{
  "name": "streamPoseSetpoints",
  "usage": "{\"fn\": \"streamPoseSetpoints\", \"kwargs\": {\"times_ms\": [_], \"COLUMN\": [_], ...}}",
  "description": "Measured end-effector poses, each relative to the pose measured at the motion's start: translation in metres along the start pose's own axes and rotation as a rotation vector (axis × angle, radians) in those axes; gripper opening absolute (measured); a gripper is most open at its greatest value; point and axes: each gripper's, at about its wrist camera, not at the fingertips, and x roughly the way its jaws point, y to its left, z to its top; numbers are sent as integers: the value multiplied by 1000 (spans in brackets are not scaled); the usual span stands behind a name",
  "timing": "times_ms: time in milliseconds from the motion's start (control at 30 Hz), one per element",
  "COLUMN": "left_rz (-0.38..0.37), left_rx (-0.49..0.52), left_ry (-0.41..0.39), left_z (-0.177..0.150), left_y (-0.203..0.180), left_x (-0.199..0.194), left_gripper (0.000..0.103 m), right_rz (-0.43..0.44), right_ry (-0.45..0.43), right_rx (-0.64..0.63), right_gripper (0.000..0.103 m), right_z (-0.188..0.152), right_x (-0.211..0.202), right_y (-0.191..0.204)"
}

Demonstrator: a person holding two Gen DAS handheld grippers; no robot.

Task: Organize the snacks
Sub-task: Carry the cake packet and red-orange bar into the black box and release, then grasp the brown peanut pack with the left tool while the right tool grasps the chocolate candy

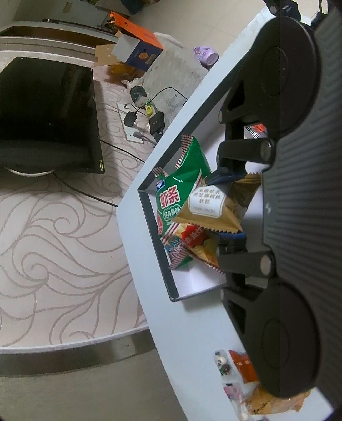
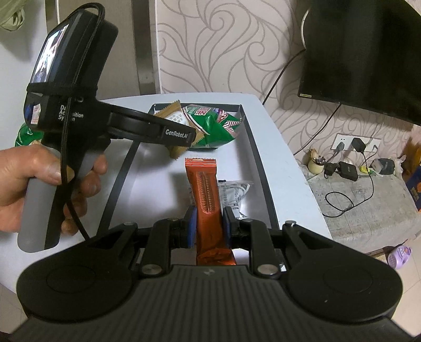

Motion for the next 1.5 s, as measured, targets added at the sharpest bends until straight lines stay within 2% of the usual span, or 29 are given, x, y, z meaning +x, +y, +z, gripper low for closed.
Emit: {"fn": "streamPoseSetpoints", "kwargs": {"times_ms": [300, 933, 1233, 1333, 1400, 1500], "left_rz": [18, 41, -12, -34, -45, -60], "left_rx": [-11, -11, 13, 13, 29, 29], "left_ry": [12, -31, -42, -40, -41, -48], "left_z": [-5, -7, -9, -8, -8, -8], "left_y": [4, -3, 8, 11, 12, 15], "left_x": [-4, -35, -49, -53, -56, -62], "left_gripper": [39, 40, 40, 40, 40, 41], "right_rz": [13, 46, 13, -13, -28, -49], "right_ry": [9, -1, 4, -8, -38, -69], "right_rx": [-7, -31, 34, 52, 87, 118], "right_gripper": [24, 25, 27, 45, 63, 70], "right_z": [1, 4, 6, 7, 8, 9], "right_x": [8, 17, 16, 9, 1, -11], "right_y": [-1, -10, -1, 4, 5, 8]}}
